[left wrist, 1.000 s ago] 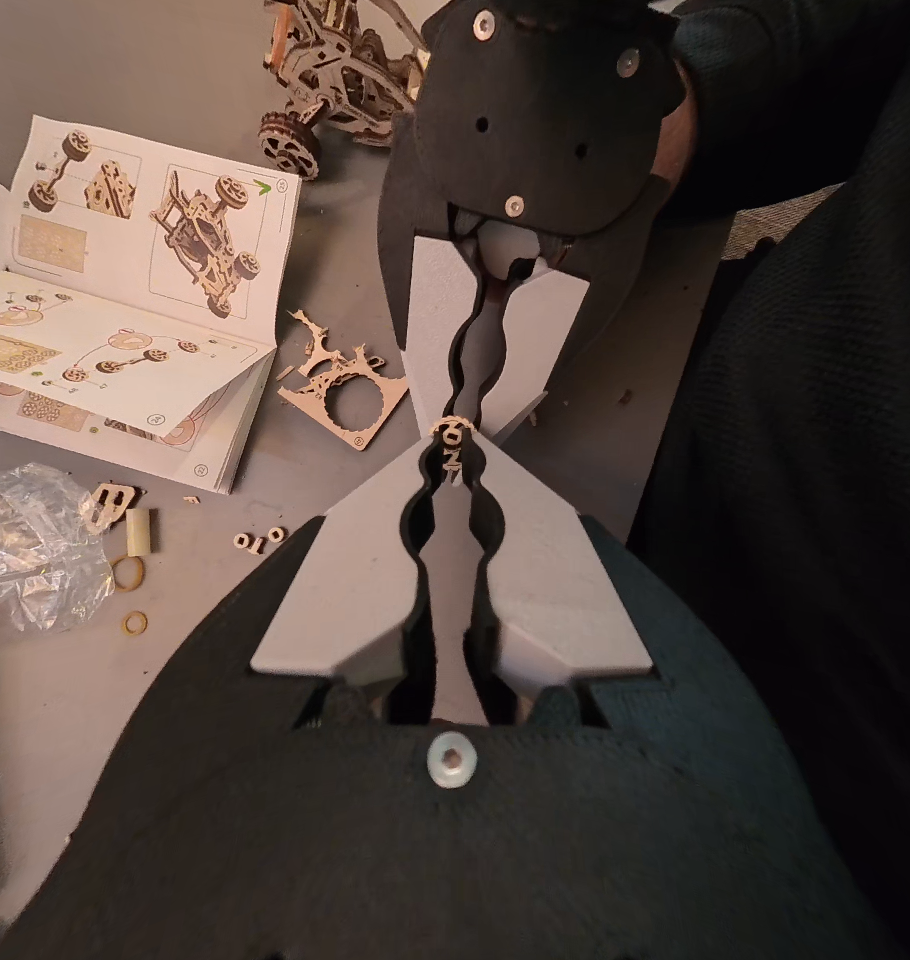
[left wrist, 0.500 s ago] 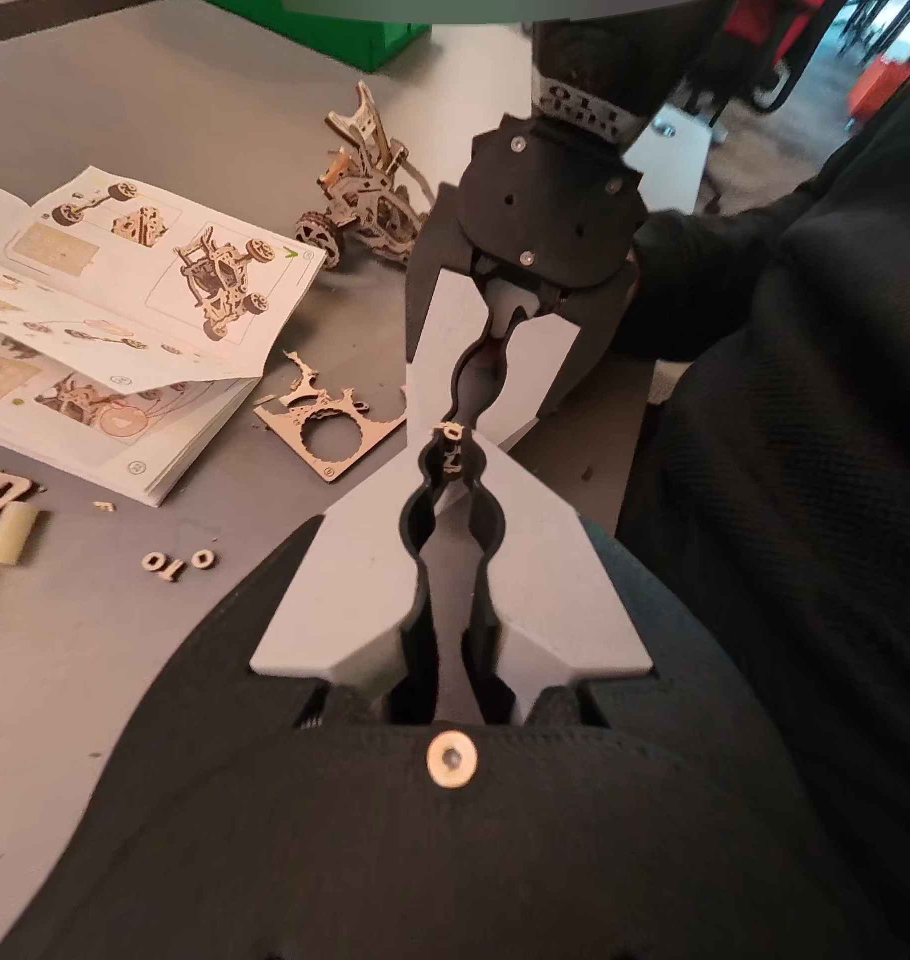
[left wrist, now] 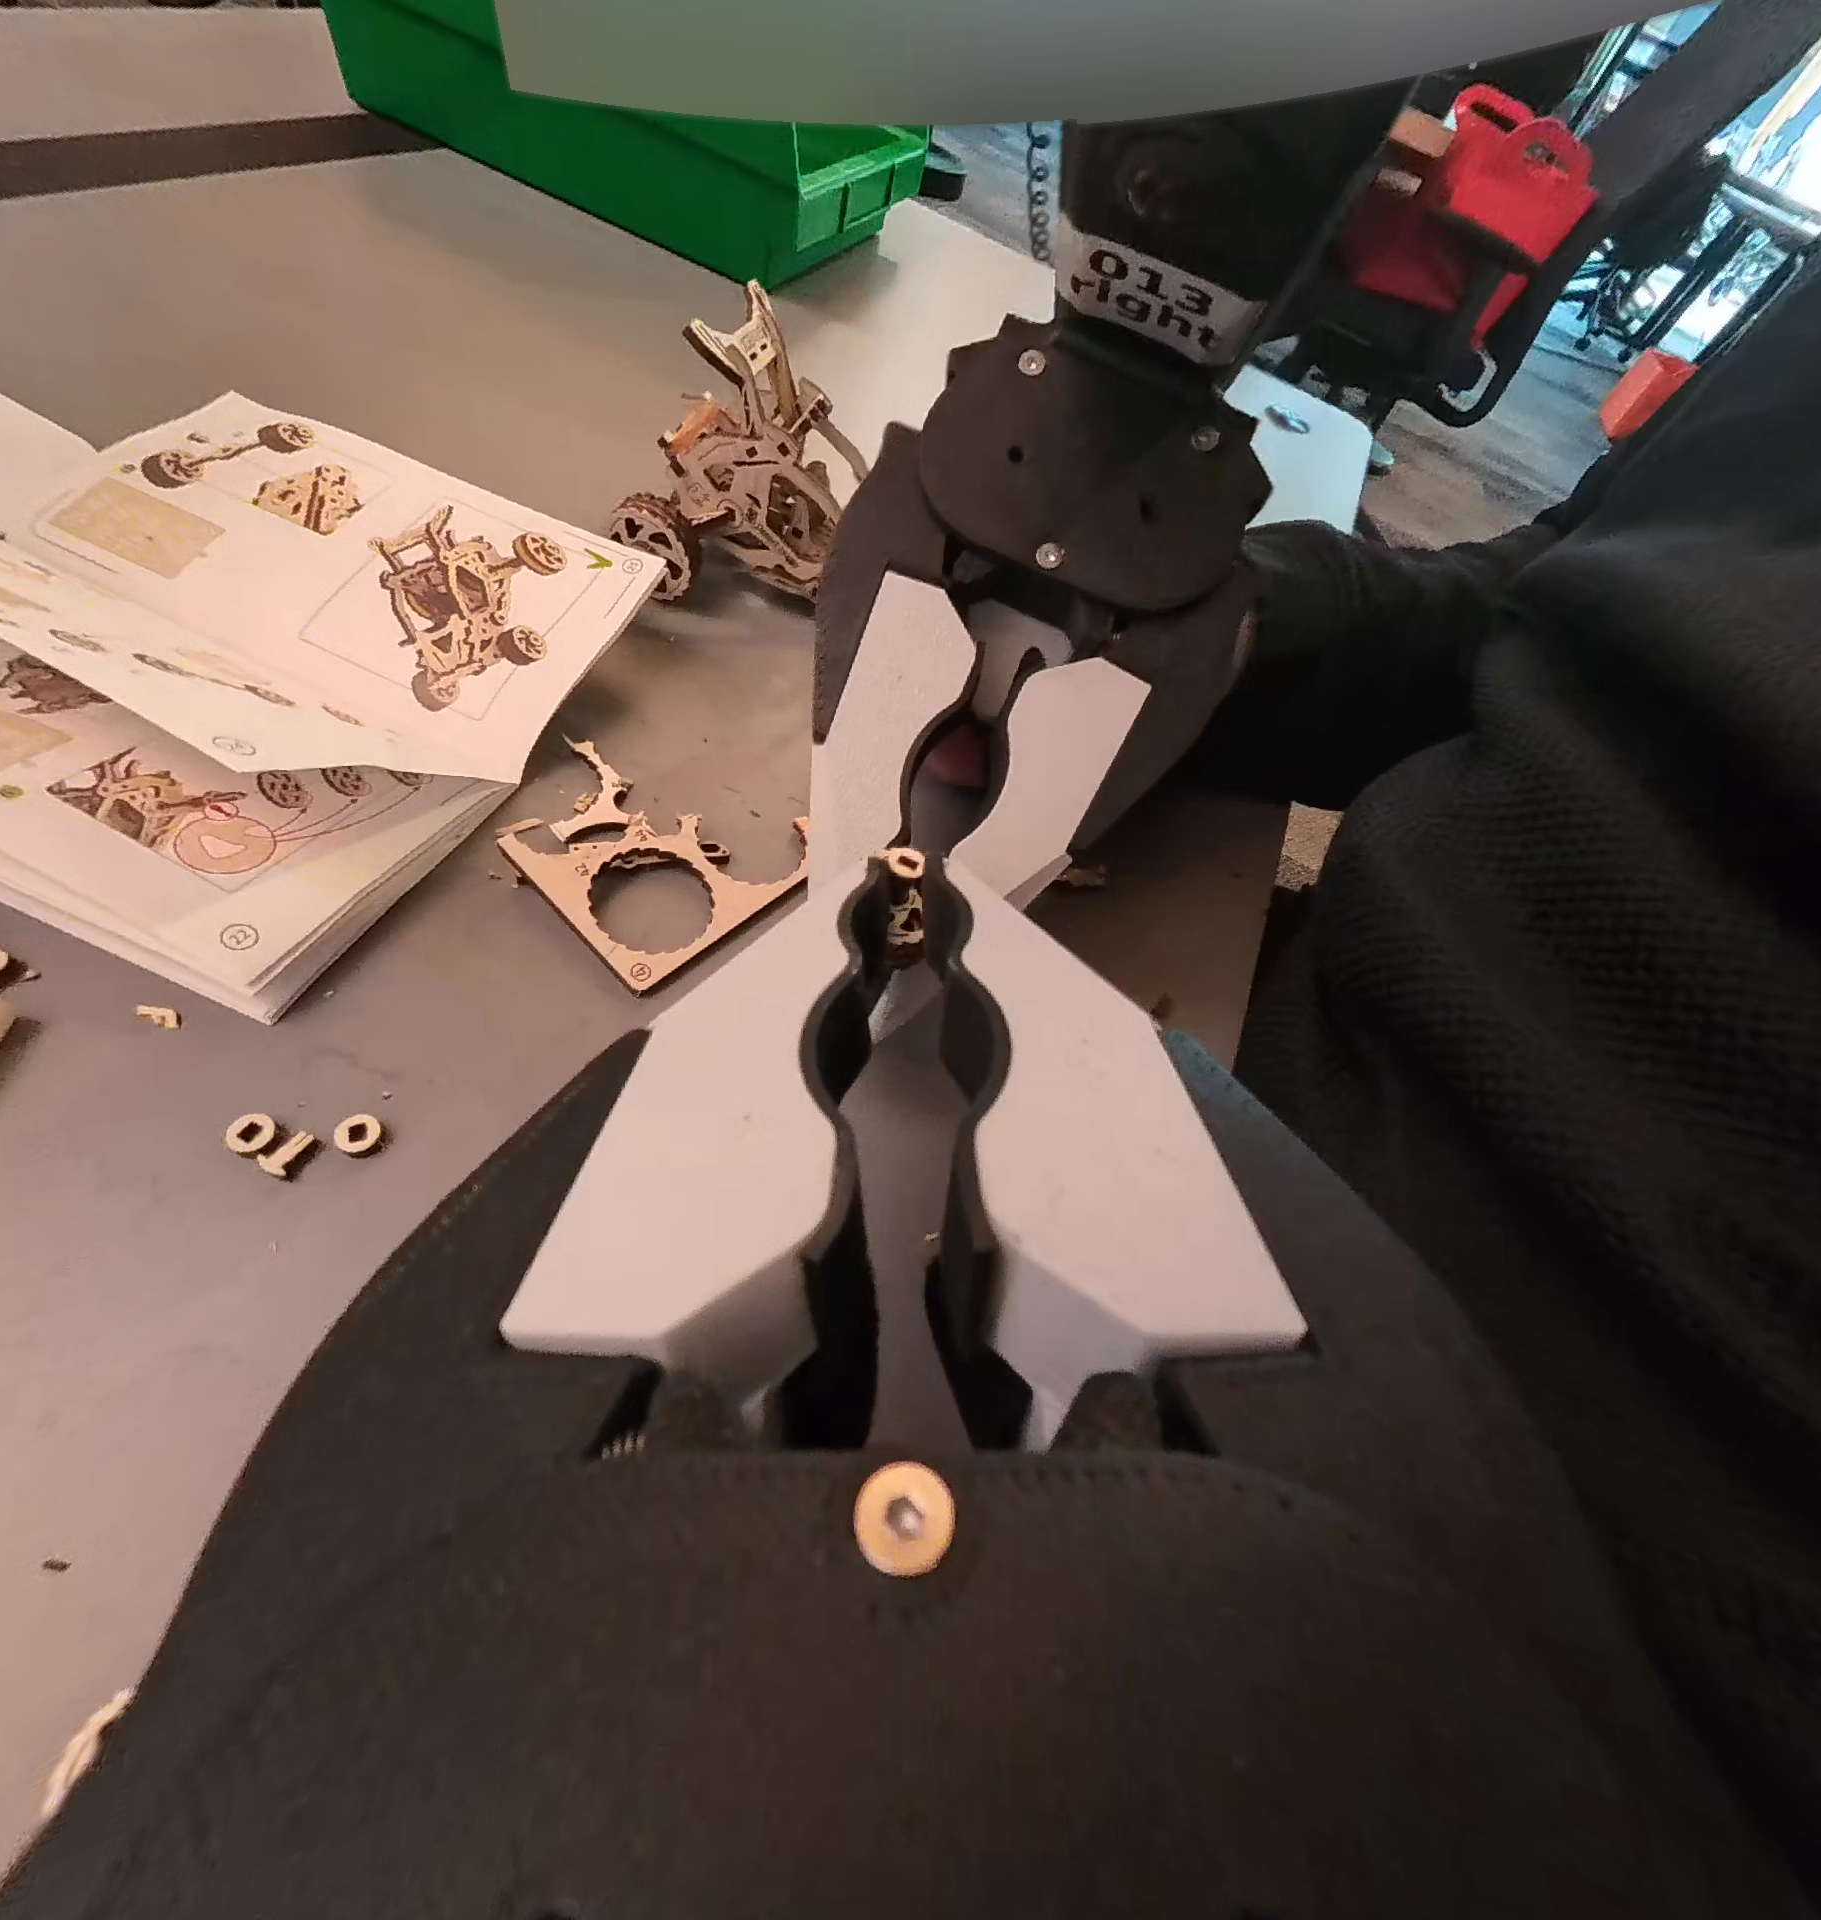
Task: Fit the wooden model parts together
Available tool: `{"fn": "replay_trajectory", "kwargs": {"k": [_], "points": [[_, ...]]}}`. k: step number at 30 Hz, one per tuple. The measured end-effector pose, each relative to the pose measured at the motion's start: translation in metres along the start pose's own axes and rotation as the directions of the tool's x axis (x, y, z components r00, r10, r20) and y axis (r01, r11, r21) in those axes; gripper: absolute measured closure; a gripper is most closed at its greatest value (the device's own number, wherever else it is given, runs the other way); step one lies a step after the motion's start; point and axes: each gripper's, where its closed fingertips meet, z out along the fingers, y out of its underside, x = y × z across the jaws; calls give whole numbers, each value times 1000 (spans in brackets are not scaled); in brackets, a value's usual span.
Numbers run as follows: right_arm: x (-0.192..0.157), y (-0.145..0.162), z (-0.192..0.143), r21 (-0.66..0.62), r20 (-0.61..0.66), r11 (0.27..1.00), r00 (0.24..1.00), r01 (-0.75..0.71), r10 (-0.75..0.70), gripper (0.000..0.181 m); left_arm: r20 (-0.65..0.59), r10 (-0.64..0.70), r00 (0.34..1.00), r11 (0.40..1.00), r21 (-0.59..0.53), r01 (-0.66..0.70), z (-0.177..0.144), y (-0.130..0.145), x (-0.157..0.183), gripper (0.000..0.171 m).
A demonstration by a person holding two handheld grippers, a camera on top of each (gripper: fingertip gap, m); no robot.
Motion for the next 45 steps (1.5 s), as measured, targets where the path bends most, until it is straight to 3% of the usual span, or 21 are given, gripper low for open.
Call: {"fn": "replay_trajectory", "kwargs": {"k": [5,20,32,45], "points": [[-1,1,-2,3,21,1000,1000,-14,14,180,14,27,1000,999,-17,-27,1,0,2,167],[0,1,-3,4,16,1000,1000,-23,23,181,58,15,998,996,84,-20,3,0,-1,167],[2,3,-5,0,10,1000,999,-30,30,181,170,167,971,977,-158,-140,7,-1,-3,167],[3,4,-5,-18,-13,1000,1000,-10,10,181,172,299,939,868,-459,-192,5,4,-5,168]]}}
